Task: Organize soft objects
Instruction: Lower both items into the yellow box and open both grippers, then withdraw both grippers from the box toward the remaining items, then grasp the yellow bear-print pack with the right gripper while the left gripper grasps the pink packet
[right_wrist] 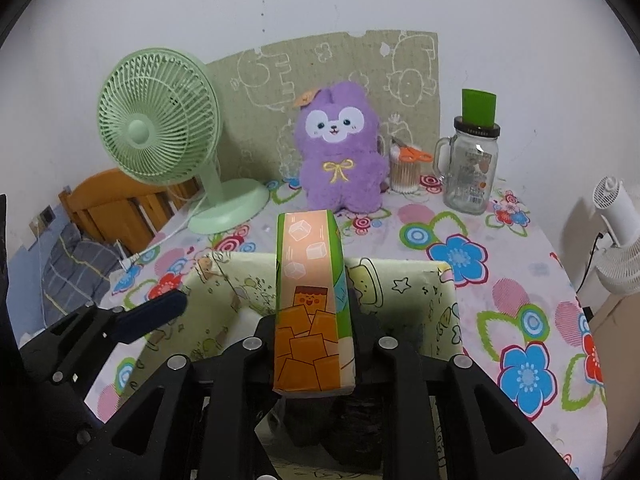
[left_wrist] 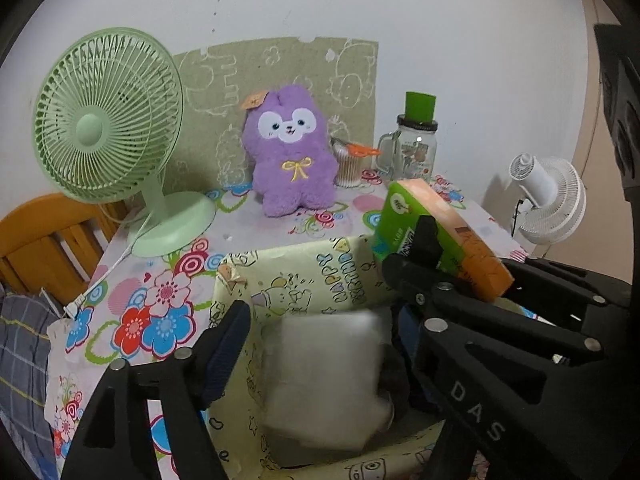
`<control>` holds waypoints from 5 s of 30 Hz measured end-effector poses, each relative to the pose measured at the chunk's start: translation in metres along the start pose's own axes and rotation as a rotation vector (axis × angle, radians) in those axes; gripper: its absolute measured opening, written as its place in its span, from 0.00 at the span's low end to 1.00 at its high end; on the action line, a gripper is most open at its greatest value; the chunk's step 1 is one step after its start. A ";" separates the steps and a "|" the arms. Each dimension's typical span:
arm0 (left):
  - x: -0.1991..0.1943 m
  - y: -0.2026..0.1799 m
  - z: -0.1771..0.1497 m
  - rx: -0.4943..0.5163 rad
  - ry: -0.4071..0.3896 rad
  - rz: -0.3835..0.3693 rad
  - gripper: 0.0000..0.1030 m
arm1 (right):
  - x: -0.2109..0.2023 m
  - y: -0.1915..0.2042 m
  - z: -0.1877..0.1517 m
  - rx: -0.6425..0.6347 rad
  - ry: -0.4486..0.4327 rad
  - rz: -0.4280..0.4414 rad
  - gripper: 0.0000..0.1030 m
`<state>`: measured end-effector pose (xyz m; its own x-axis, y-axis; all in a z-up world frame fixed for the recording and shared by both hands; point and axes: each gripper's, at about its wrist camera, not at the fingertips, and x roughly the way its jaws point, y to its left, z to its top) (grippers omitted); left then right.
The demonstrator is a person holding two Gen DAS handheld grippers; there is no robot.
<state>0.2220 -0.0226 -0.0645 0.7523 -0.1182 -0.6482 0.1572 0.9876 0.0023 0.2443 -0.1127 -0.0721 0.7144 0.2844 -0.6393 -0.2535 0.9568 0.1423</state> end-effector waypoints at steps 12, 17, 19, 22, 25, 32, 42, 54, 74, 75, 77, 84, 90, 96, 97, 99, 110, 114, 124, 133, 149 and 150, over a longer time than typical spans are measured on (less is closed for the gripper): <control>-0.004 0.003 -0.004 -0.019 0.004 0.004 0.95 | -0.014 0.004 -0.005 -0.005 -0.024 0.005 0.79; -0.013 0.002 -0.005 -0.022 -0.009 0.005 0.97 | -0.025 0.005 -0.007 -0.005 -0.049 -0.022 0.84; -0.017 0.001 -0.005 -0.023 -0.015 0.005 0.98 | -0.029 0.005 -0.008 0.000 -0.050 -0.023 0.84; -0.022 0.000 -0.006 -0.022 -0.020 0.001 1.00 | -0.036 0.007 -0.009 -0.003 -0.057 -0.028 0.85; -0.027 -0.001 -0.008 -0.027 -0.022 -0.011 1.00 | -0.043 0.007 -0.012 -0.004 -0.062 -0.029 0.85; -0.042 -0.005 -0.012 -0.028 -0.042 -0.011 1.00 | -0.060 0.010 -0.017 -0.005 -0.077 -0.035 0.87; -0.069 -0.012 -0.020 -0.020 -0.081 -0.013 1.00 | -0.087 0.014 -0.025 -0.014 -0.104 -0.038 0.88; -0.100 -0.019 -0.032 -0.015 -0.114 -0.012 1.00 | -0.119 0.021 -0.037 -0.027 -0.136 -0.041 0.89; -0.126 -0.024 -0.059 -0.040 -0.111 -0.030 1.00 | -0.146 0.029 -0.065 -0.034 -0.133 -0.037 0.89; -0.126 -0.024 -0.061 -0.042 -0.107 -0.032 1.00 | -0.147 0.028 -0.067 -0.031 -0.130 -0.037 0.89; -0.126 -0.025 -0.064 -0.045 -0.098 -0.037 1.00 | -0.146 0.028 -0.071 -0.026 -0.123 -0.035 0.89; -0.122 -0.031 -0.079 -0.049 -0.070 -0.046 1.00 | -0.143 0.020 -0.089 -0.003 -0.092 -0.039 0.89; -0.113 -0.031 -0.095 -0.072 -0.034 -0.057 1.00 | -0.139 0.014 -0.104 -0.004 -0.069 -0.040 0.89; -0.108 -0.031 -0.106 -0.075 -0.012 -0.050 1.00 | -0.135 0.011 -0.116 -0.007 -0.053 -0.034 0.89; -0.107 -0.031 -0.108 -0.075 -0.009 -0.047 1.00 | -0.134 0.010 -0.117 -0.005 -0.049 -0.035 0.89; -0.106 -0.031 -0.111 -0.078 -0.003 -0.044 1.00 | -0.132 0.008 -0.120 -0.004 -0.042 -0.035 0.89; -0.096 -0.029 -0.125 -0.086 0.032 -0.041 1.00 | -0.121 0.003 -0.133 0.011 -0.006 -0.042 0.89; -0.091 -0.026 -0.128 -0.090 0.043 -0.040 1.00 | -0.115 0.004 -0.135 0.009 0.006 -0.045 0.89; -0.076 -0.017 -0.133 -0.104 0.084 -0.012 0.98 | -0.095 0.004 -0.138 0.007 0.051 -0.051 0.89; -0.059 -0.009 -0.135 -0.096 0.114 0.050 0.91 | -0.074 -0.001 -0.140 0.019 0.098 -0.073 0.89; -0.036 -0.001 -0.141 -0.123 0.180 0.062 0.86 | -0.045 -0.013 -0.145 0.030 0.172 -0.118 0.89; -0.036 -0.002 -0.141 -0.123 0.180 0.064 0.85 | -0.044 -0.012 -0.145 0.029 0.173 -0.118 0.89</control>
<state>0.1044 -0.0054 -0.1489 0.6305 -0.0455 -0.7749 0.0253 0.9990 -0.0380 0.1214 -0.1459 -0.1554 0.6147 0.1577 -0.7729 -0.1541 0.9849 0.0785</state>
